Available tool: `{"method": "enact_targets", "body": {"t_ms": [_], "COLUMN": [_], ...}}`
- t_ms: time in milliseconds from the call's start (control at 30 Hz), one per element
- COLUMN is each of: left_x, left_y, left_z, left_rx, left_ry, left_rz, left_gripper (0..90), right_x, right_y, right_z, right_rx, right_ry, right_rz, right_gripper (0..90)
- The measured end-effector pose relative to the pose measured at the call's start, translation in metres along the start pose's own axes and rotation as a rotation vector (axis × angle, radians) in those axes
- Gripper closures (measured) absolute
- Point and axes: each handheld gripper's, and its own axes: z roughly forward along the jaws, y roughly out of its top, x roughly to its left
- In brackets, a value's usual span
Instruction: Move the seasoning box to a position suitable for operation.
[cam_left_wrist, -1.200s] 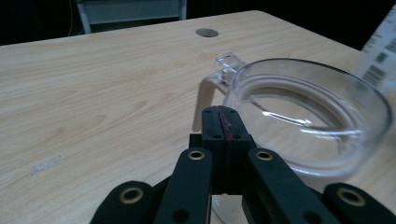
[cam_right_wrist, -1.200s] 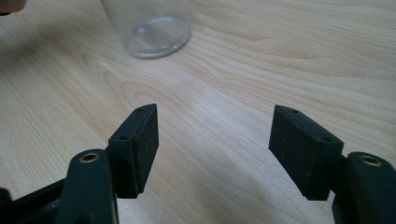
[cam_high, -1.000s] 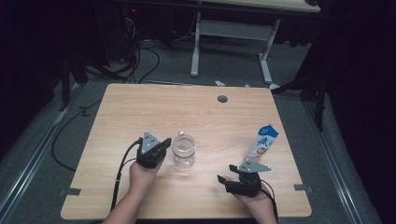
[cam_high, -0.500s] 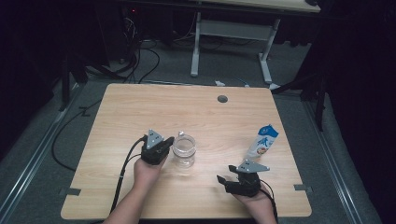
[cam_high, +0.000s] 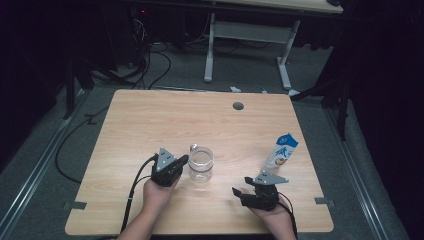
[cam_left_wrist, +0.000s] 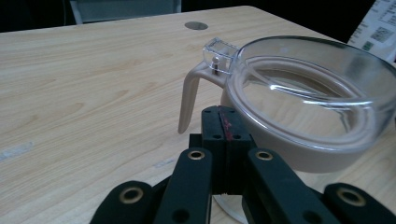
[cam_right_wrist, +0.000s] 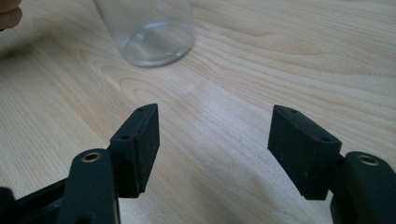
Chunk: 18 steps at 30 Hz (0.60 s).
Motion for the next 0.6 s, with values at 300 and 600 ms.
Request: {"method": "enact_targets", "body": {"t_ms": [300, 600], "left_x": [-0.015, -0.028], "left_y": [-0.006, -0.01], "left_z": [-0.007, -0.013], "left_rx": [-0.014, -0.027], "left_ry": [-0.032, -0.061], "left_rz": [0.005, 0.023], "left_gripper": [90.0, 90.0], "right_x": [-0.001, -0.001], "right_y": [0.0, 0.0], "right_z": [-0.001, -0.001], "right_rx": [-0.003, -0.002], "right_ry": [-0.001, -0.003], "right_rz": [0.001, 0.001], "right_gripper": [34.3, 34.5]}}
